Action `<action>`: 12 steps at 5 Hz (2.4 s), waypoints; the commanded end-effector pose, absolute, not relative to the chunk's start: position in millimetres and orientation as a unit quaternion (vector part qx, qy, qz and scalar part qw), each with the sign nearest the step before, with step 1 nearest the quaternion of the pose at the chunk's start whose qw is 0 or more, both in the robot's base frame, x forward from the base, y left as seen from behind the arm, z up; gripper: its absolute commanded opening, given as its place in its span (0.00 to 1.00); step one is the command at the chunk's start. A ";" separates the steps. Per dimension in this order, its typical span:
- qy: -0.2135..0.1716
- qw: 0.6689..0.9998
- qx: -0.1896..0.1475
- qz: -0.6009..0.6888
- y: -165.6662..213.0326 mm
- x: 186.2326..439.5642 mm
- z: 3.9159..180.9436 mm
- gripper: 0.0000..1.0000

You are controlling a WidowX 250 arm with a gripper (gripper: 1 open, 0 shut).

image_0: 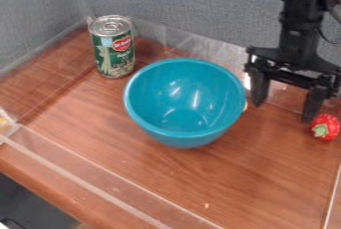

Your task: Put the strawberry into the blue bowl

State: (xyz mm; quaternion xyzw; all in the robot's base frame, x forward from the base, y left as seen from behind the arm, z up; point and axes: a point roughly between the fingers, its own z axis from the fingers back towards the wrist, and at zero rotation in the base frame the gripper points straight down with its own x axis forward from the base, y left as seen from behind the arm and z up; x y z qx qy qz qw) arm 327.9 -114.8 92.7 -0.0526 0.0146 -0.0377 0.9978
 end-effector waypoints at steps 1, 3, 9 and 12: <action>-0.022 0.997 -0.066 -0.041 -129.4 345.0 103.7 1.00; -0.027 0.996 -0.072 -0.038 -140.9 363.7 88.1 1.00; -0.030 0.996 -0.075 -0.027 -164.4 405.6 45.7 0.00; -0.034 0.996 -0.080 -0.036 -156.2 398.3 60.2 0.00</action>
